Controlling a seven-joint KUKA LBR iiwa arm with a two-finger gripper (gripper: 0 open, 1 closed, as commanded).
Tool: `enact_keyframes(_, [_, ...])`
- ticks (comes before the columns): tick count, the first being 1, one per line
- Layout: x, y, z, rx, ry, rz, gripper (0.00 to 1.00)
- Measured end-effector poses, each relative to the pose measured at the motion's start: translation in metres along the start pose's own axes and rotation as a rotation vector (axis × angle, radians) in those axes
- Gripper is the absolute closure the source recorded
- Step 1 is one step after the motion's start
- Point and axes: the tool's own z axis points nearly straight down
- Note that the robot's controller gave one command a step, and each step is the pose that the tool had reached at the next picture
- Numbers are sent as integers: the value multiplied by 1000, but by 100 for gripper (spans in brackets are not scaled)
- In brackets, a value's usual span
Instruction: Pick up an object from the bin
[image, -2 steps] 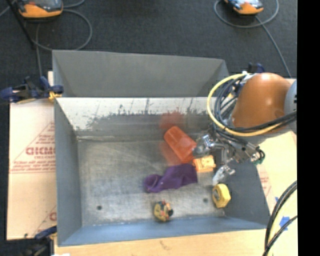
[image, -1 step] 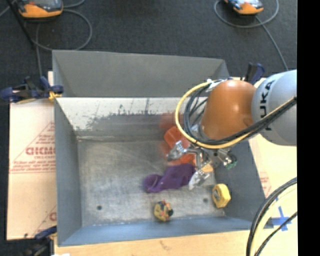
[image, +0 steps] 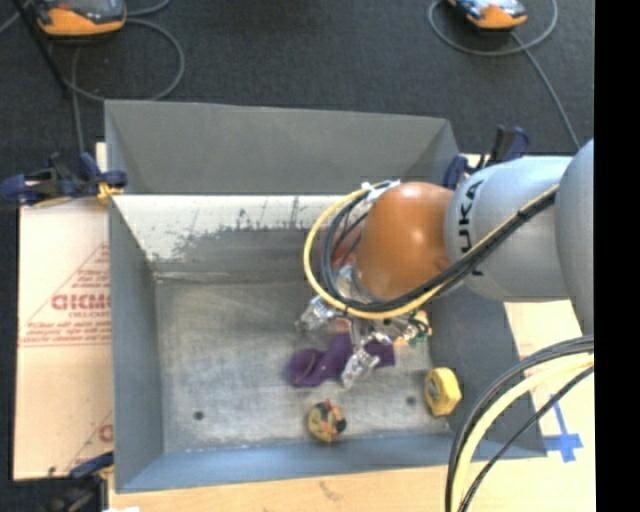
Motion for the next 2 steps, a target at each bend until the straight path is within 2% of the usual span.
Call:
enact_keyframes(1, [6, -3, -4, -2, 26, 2, 100])
enact_keyframes(2, [6, -3, -4, -2, 25, 2, 100])
